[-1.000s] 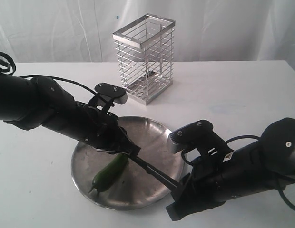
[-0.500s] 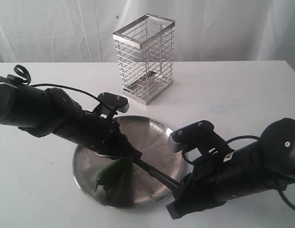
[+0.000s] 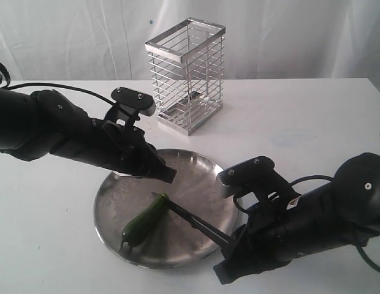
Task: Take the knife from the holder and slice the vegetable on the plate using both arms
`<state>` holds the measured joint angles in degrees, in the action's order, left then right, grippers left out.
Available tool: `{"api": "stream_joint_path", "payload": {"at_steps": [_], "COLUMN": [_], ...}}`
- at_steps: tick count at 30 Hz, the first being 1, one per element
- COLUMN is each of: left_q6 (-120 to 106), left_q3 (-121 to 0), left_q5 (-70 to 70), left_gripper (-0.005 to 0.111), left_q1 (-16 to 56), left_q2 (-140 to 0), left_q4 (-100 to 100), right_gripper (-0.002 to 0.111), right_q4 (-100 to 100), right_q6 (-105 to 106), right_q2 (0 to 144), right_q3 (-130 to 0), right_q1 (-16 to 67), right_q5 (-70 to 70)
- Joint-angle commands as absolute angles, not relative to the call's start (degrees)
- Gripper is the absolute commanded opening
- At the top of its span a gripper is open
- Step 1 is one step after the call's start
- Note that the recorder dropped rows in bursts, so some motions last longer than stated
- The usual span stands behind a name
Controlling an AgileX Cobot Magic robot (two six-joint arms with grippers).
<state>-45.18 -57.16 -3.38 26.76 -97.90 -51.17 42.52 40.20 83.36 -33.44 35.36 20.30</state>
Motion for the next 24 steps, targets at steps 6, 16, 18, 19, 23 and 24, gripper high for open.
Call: {"api": "stream_joint_path", "payload": {"at_steps": [6,16,18,19,23,24], "left_q6": [-45.4,-45.4,-45.4,-45.4,-45.4,-45.4], "left_q3": [-56.7,-56.7,-56.7,-56.7,-56.7,-56.7], "left_q5": [-4.3,-3.2,-3.1,-2.8,-2.6,-2.6], "left_gripper": [0.005,0.005,0.005,0.005,0.005,0.005], "left_q1": [26.7,26.7,26.7,26.7,26.7,26.7], "left_q2": [-99.4,-103.4,-103.6,-103.6,-103.6,-103.6], "left_q4": [-50.8,-50.8,-50.8,-50.8,-50.5,-50.5], "right_gripper": [0.000,0.000,0.000,0.000,0.000,0.000], "right_q4": [42.4,42.4,42.4,42.4,42.4,42.4], "right_q6": [40.8,40.8,40.8,40.8,40.8,40.8], "right_q2": [85.3,85.3,85.3,85.3,85.3,85.3], "right_q3": [-33.3,-33.3,-33.3,-33.3,-33.3,-33.3], "right_q1": [35.4,35.4,35.4,35.4,35.4,35.4], "right_q5": [19.8,19.8,19.8,19.8,19.7,19.7]}}
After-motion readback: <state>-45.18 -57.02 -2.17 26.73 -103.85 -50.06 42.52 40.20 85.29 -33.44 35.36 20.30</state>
